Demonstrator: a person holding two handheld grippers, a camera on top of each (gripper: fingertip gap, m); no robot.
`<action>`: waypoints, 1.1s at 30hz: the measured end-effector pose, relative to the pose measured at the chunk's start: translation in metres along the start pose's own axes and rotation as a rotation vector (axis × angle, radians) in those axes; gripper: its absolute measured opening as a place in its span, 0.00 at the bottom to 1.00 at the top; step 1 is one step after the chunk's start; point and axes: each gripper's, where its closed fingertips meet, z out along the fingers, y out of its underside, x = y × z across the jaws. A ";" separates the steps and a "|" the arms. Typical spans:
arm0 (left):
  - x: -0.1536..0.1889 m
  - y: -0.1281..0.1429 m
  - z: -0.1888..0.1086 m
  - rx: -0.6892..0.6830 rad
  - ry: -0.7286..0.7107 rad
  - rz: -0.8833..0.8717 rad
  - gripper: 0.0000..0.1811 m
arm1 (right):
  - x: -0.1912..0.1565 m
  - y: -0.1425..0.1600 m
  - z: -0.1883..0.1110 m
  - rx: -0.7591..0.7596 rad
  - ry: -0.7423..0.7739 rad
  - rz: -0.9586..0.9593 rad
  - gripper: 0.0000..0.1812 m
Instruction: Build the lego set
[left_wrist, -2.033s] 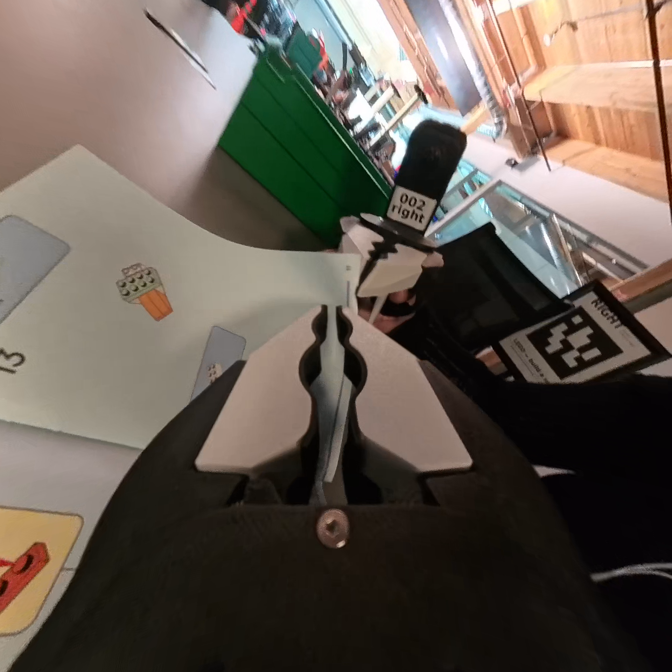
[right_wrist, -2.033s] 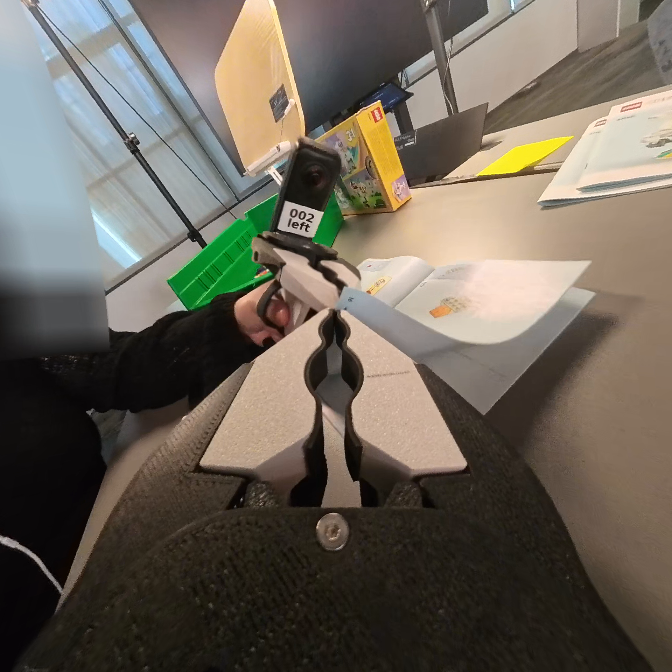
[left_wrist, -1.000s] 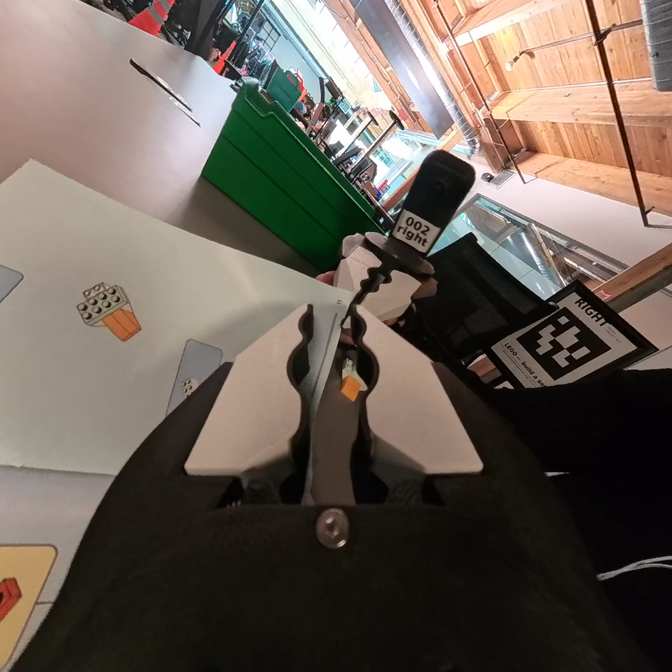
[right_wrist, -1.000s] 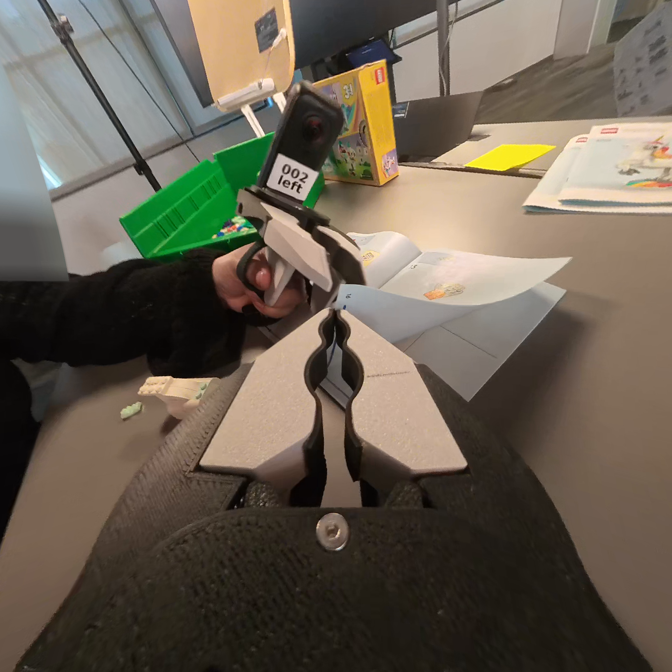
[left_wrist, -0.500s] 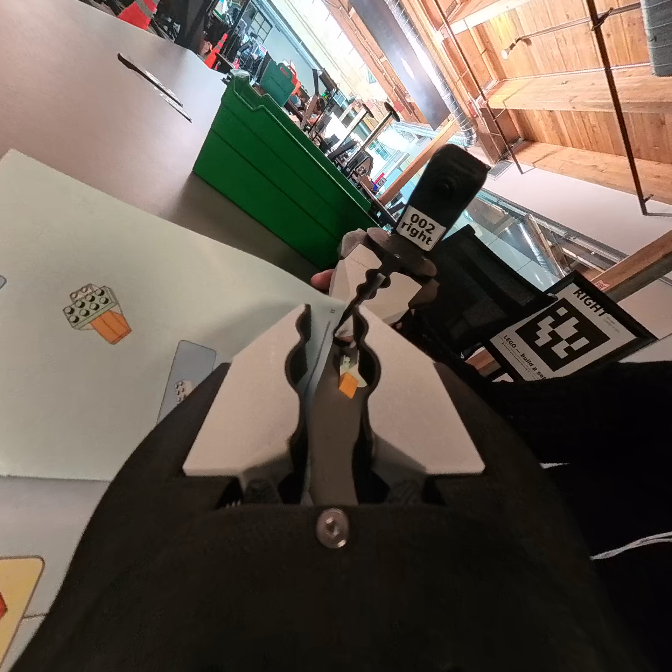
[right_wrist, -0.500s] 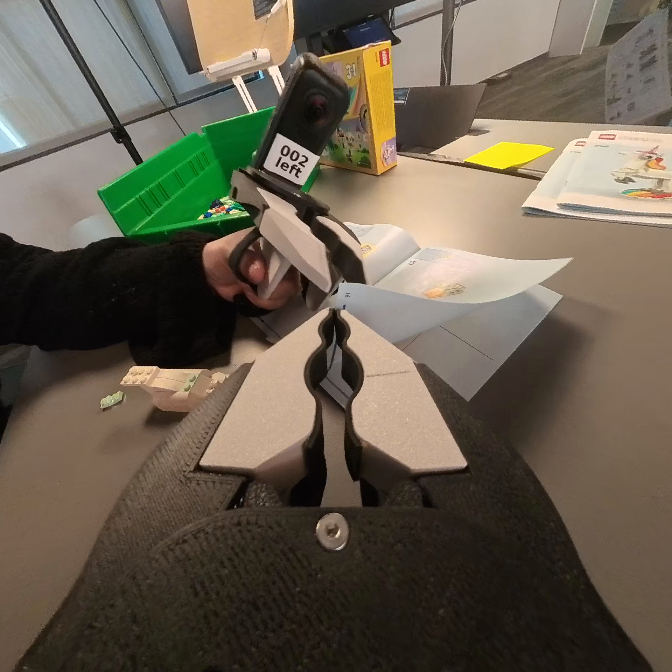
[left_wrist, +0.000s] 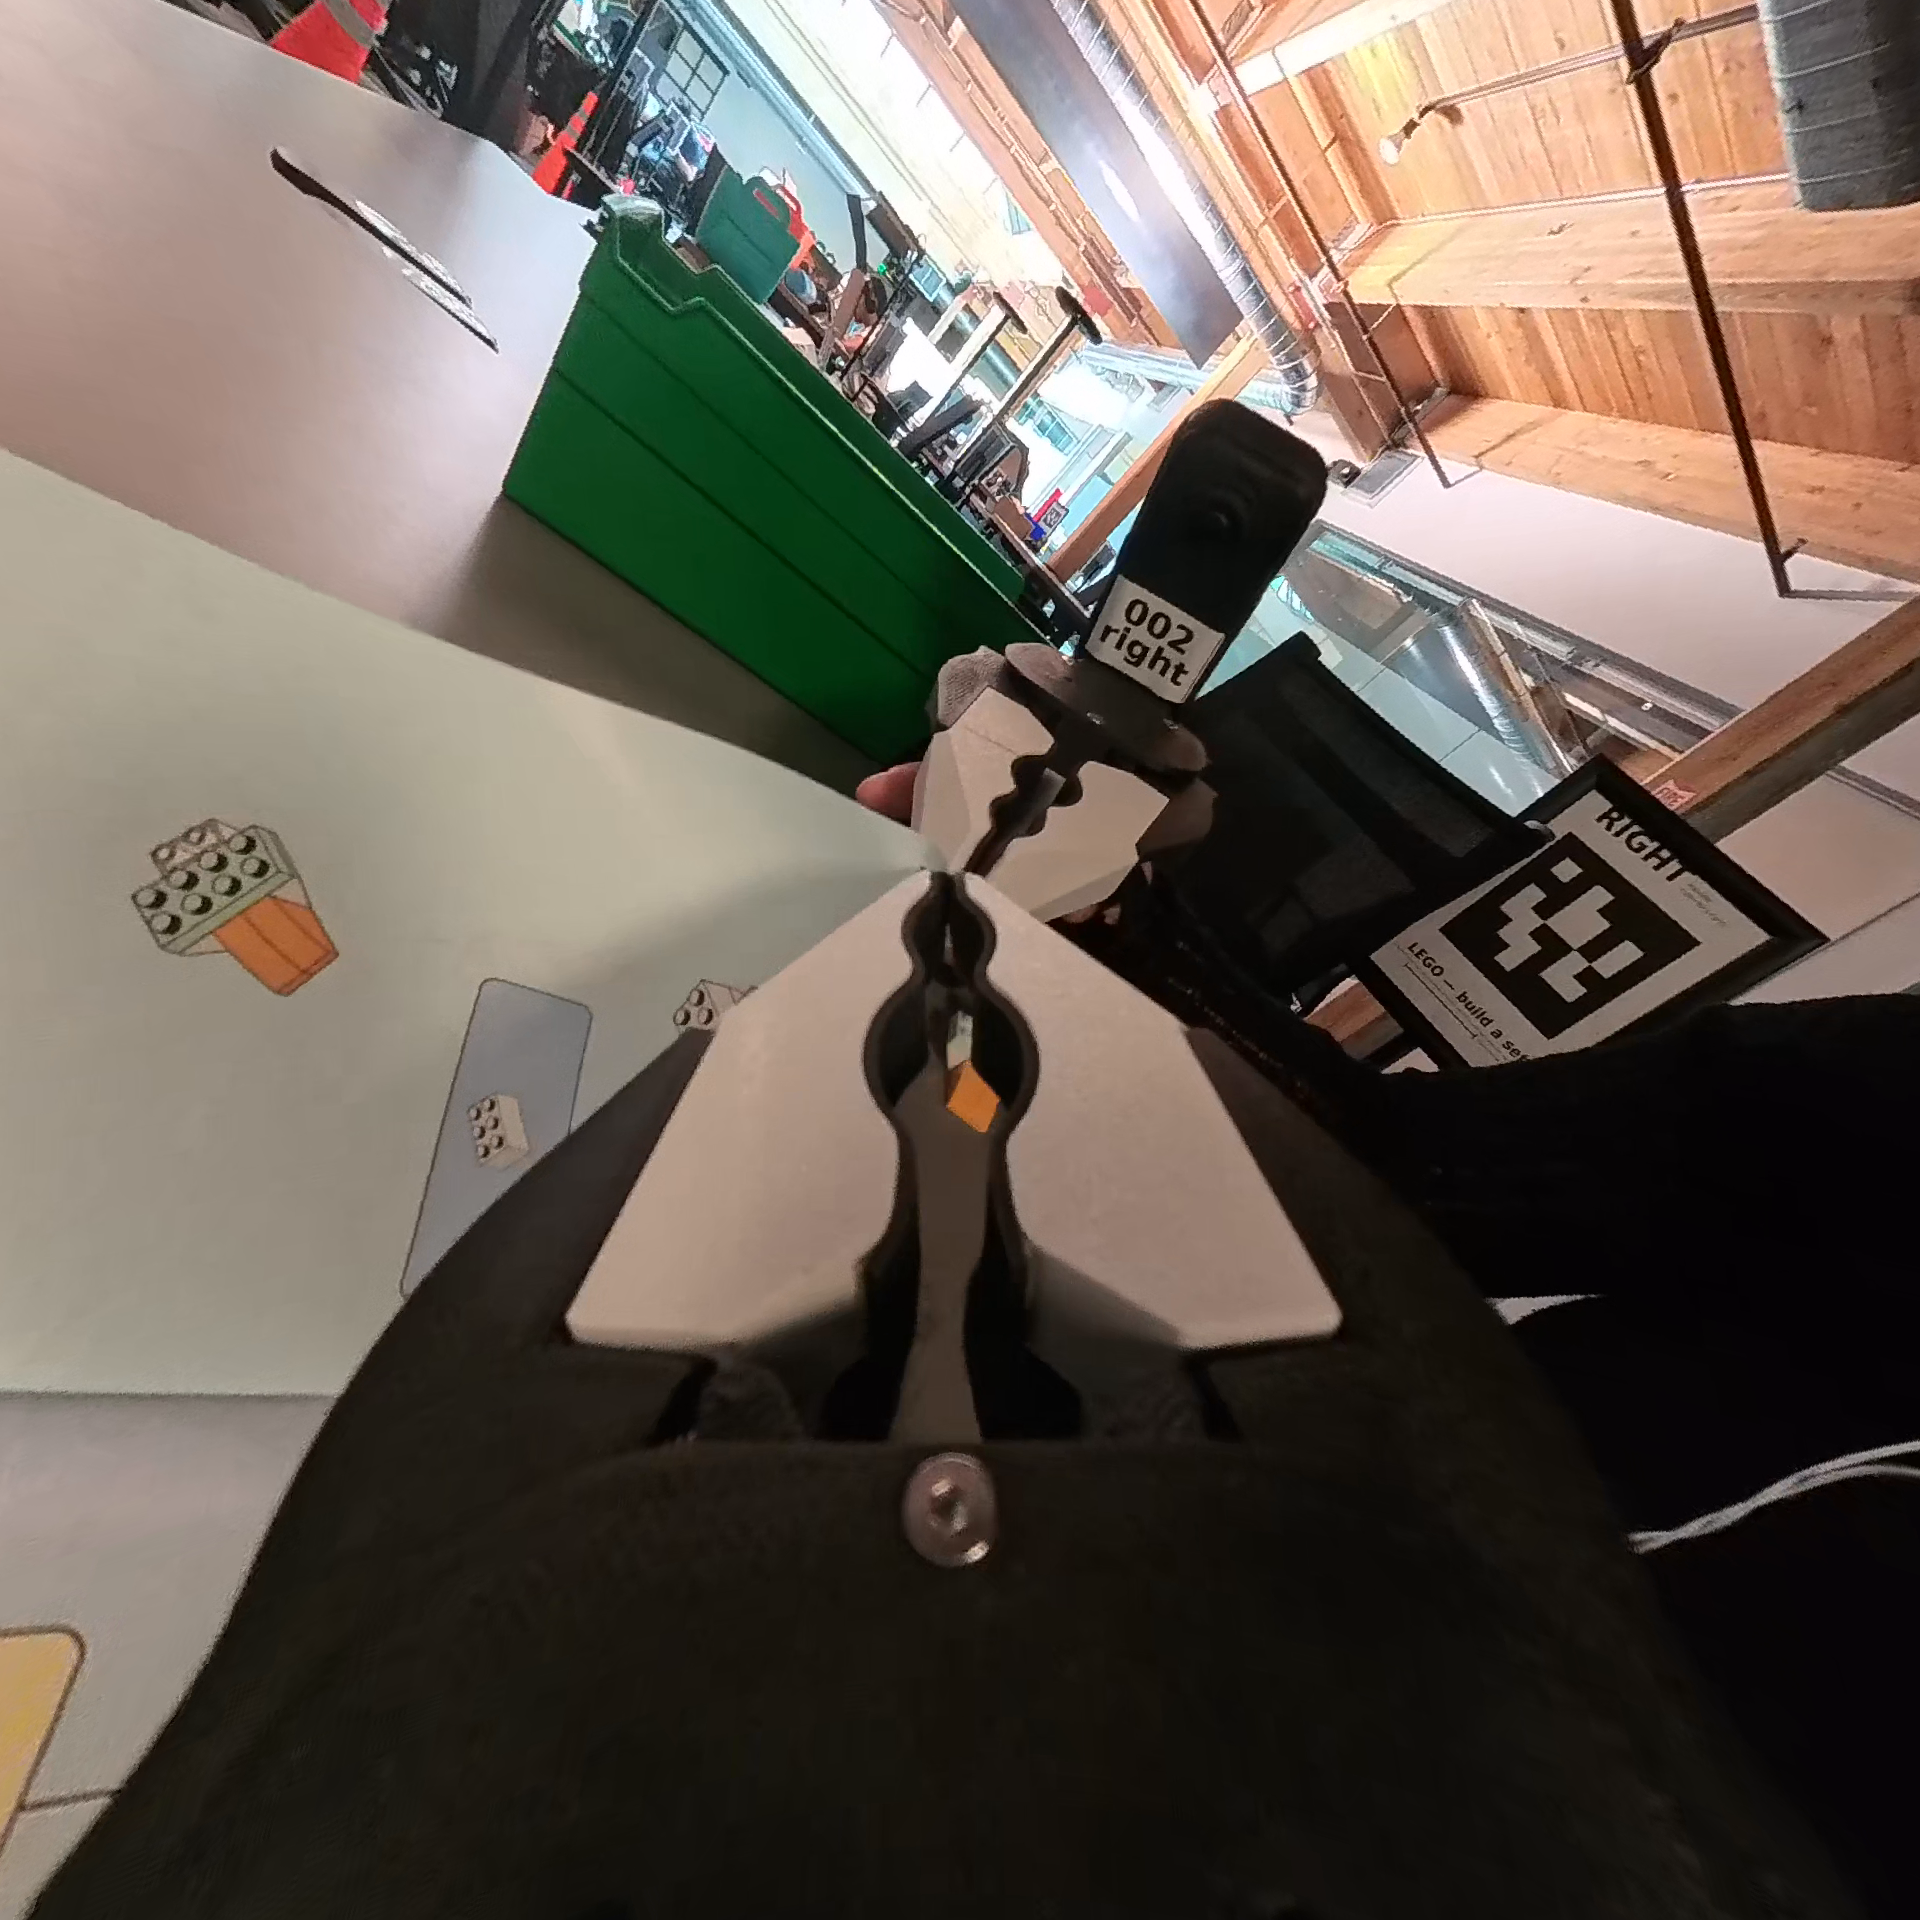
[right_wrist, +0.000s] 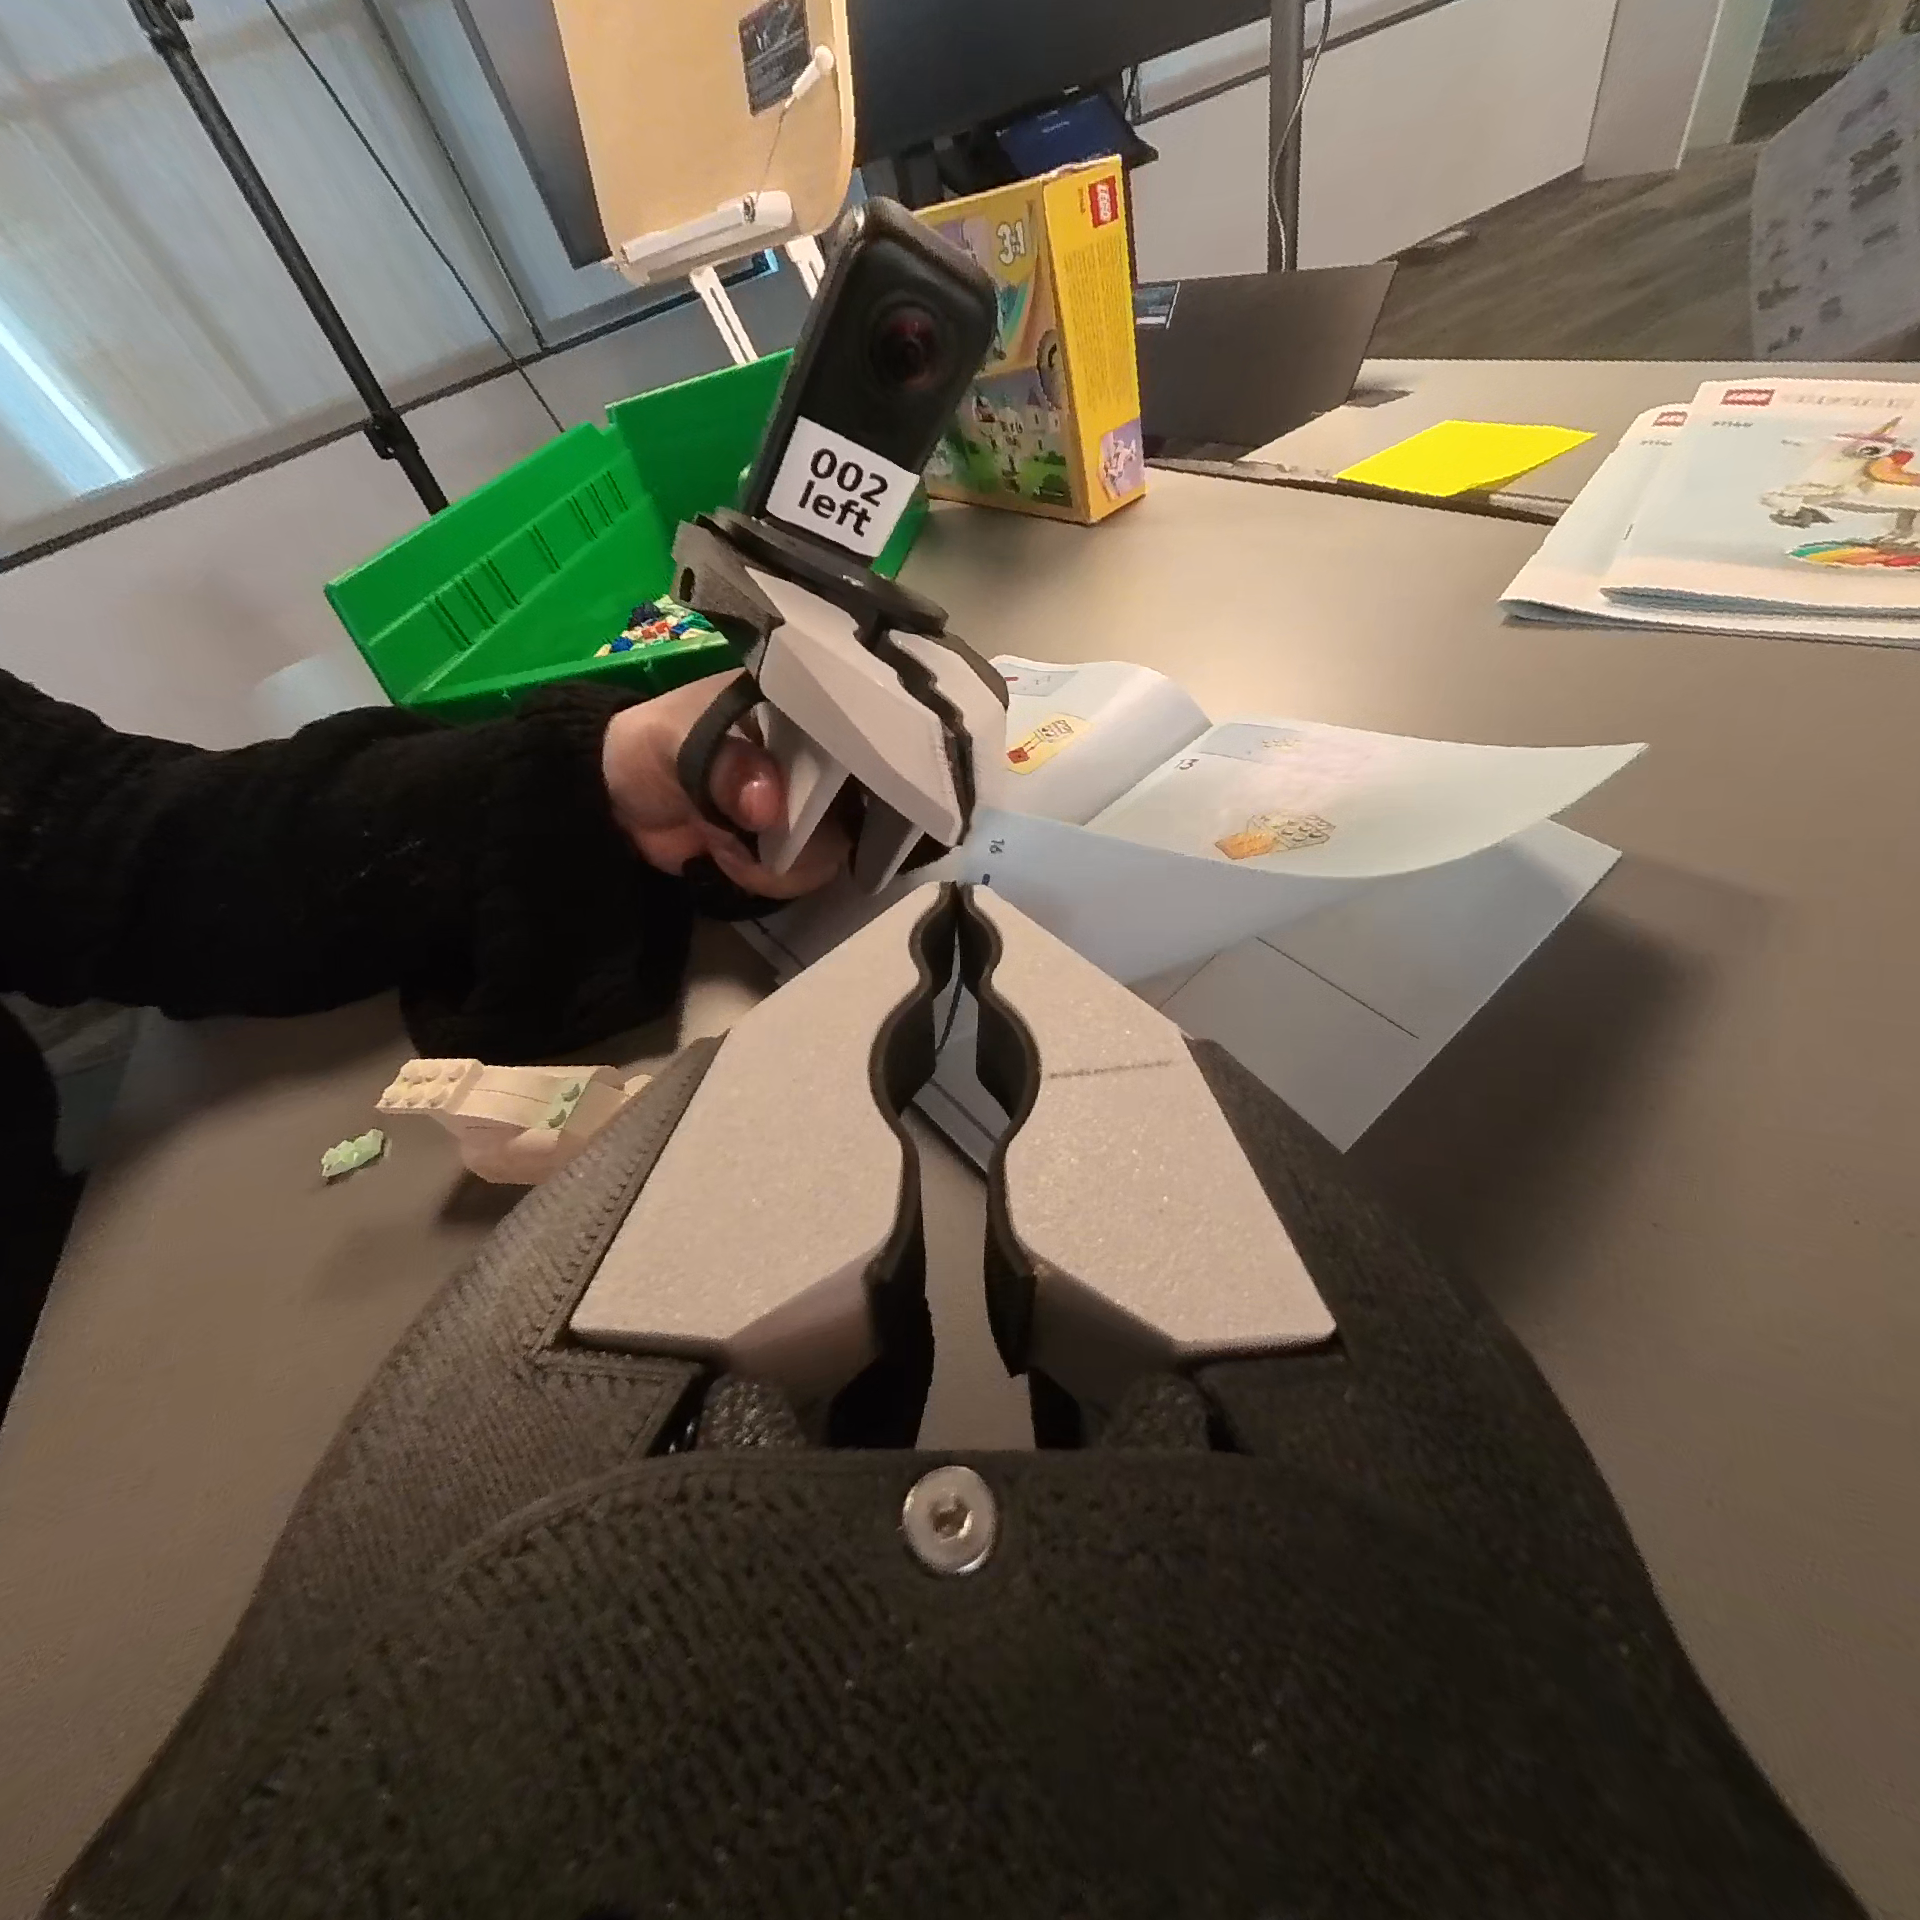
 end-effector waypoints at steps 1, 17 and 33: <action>0.000 0.000 0.000 0.000 0.001 0.002 0.00 | 0.000 0.000 0.000 0.001 -0.001 -0.001 0.00; -0.007 0.000 0.001 -0.005 -0.032 -0.038 0.00 | -0.001 -0.003 -0.002 0.025 -0.010 0.000 0.00; -0.004 0.005 0.004 -0.046 -0.014 -0.033 0.13 | 0.005 -0.006 -0.006 0.052 0.003 0.044 0.00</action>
